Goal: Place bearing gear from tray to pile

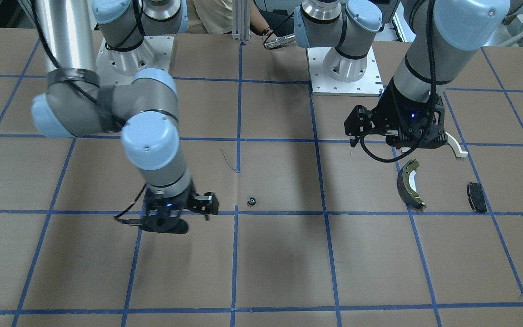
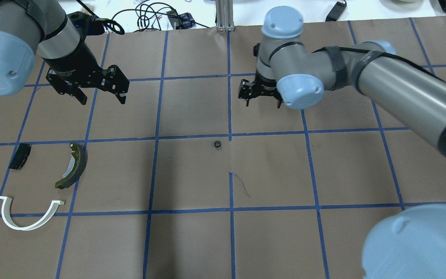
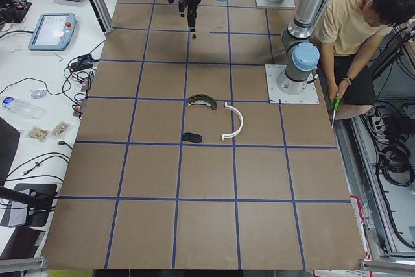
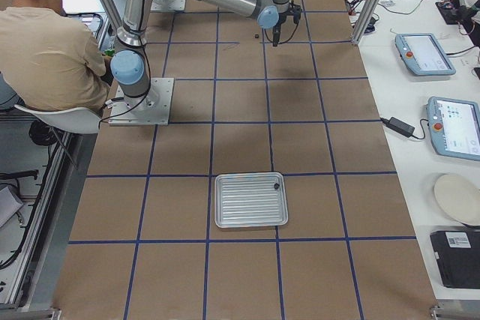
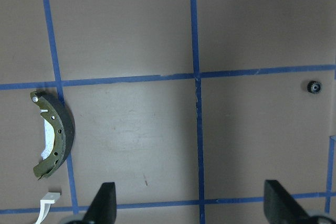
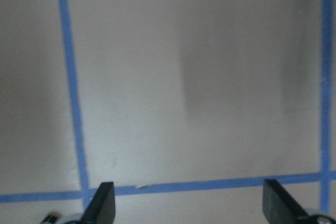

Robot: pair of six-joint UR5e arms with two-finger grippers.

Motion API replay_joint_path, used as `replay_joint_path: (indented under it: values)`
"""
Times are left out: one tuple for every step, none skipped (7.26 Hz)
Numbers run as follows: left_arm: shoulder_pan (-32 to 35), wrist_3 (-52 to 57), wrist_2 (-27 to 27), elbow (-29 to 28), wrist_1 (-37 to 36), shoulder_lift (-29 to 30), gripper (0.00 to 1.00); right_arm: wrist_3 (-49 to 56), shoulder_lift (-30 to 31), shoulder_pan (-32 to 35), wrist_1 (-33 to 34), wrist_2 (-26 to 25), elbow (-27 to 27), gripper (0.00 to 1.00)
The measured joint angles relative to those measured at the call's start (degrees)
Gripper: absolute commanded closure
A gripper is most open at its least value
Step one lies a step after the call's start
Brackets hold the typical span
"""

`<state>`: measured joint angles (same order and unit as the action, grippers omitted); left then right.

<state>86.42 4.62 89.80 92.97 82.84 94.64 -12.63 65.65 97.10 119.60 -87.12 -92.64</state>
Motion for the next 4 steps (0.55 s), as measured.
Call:
replay_joint_path:
  values:
    - [1.6, -2.6, -0.2, 0.5, -4.0, 1.9, 0.00, 6.2, 1.1, -5.6, -0.7, -1.0, 0.0, 0.00]
    - [4.8, -5.8, -0.2, 1.1, -6.9, 3.9, 0.00, 13.7, 1.6, -11.0, -0.9, -2.7, 0.1, 0.00]
    - [8.0, -8.6, -0.1, 1.5, -9.8, 6.2, 0.00, 21.2, 1.8, -16.7, -0.9, -4.0, 0.3, 0.00]
    - [10.8, -10.9, -0.2, 1.9, -13.0, 8.6, 0.00, 27.5, 1.9, -22.4, -0.7, -5.2, 0.7, 0.00]
